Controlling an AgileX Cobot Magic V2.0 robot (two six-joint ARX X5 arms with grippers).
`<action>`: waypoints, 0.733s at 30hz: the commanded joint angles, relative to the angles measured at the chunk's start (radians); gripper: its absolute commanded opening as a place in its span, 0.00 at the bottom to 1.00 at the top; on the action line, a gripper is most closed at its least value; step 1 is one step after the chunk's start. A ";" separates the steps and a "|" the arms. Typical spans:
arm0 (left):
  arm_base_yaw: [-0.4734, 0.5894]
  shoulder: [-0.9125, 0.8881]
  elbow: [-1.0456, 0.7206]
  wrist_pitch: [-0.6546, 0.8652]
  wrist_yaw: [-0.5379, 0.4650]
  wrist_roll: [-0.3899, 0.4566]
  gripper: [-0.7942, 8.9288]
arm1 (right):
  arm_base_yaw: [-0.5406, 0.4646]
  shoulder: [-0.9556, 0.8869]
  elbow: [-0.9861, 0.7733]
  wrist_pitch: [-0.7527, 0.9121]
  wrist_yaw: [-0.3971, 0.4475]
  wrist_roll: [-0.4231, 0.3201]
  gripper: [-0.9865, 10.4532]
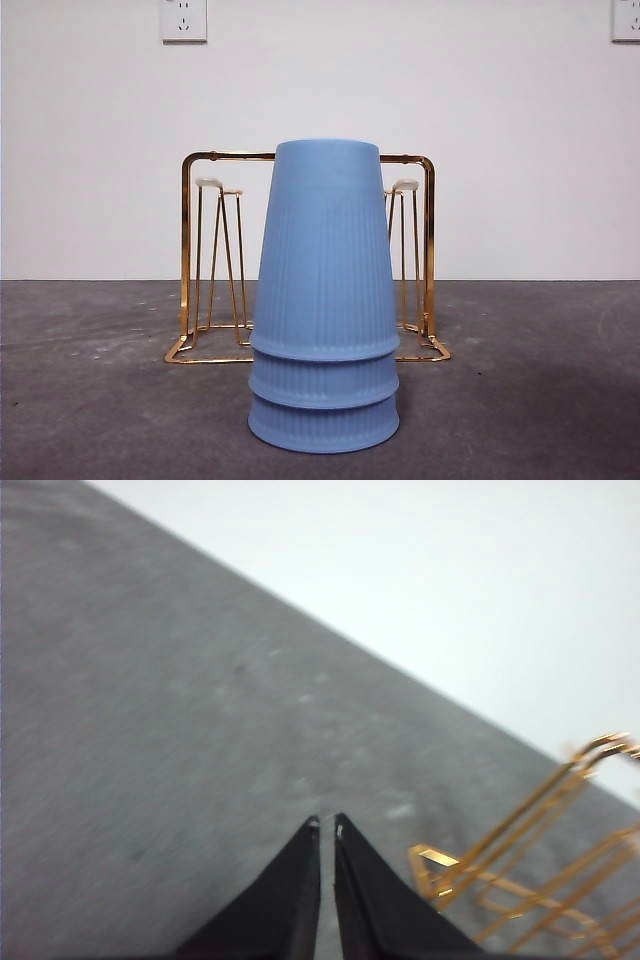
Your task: Pick the top cup and place it on cupholder, pick up the mid cup and place it on cupholder, last pick the bottom cup and place it on cupholder.
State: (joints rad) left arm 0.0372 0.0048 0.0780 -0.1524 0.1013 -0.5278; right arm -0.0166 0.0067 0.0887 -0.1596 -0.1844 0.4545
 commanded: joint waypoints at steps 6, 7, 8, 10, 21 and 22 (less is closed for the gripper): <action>0.002 0.068 0.187 -0.048 0.043 -0.003 0.10 | 0.001 0.064 0.149 0.017 -0.030 0.002 0.09; 0.002 0.087 0.213 -0.063 0.051 0.008 0.10 | 0.001 0.083 0.169 0.016 -0.035 -0.005 0.09; 0.002 0.113 0.243 -0.074 0.066 0.023 0.10 | 0.001 0.110 0.197 0.016 -0.050 -0.018 0.09; 0.002 0.156 0.289 -0.089 0.094 0.046 0.10 | 0.001 0.159 0.240 0.016 -0.079 -0.041 0.09; -0.007 0.524 0.605 -0.323 0.349 0.300 0.10 | 0.029 0.557 0.585 -0.219 -0.329 -0.269 0.09; -0.013 0.552 0.629 -0.344 0.377 0.321 0.10 | 0.040 0.586 0.613 -0.245 -0.341 -0.293 0.09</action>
State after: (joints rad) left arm 0.0277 0.5373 0.6811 -0.4938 0.4522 -0.2840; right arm 0.0174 0.5751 0.6758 -0.3985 -0.5156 0.2333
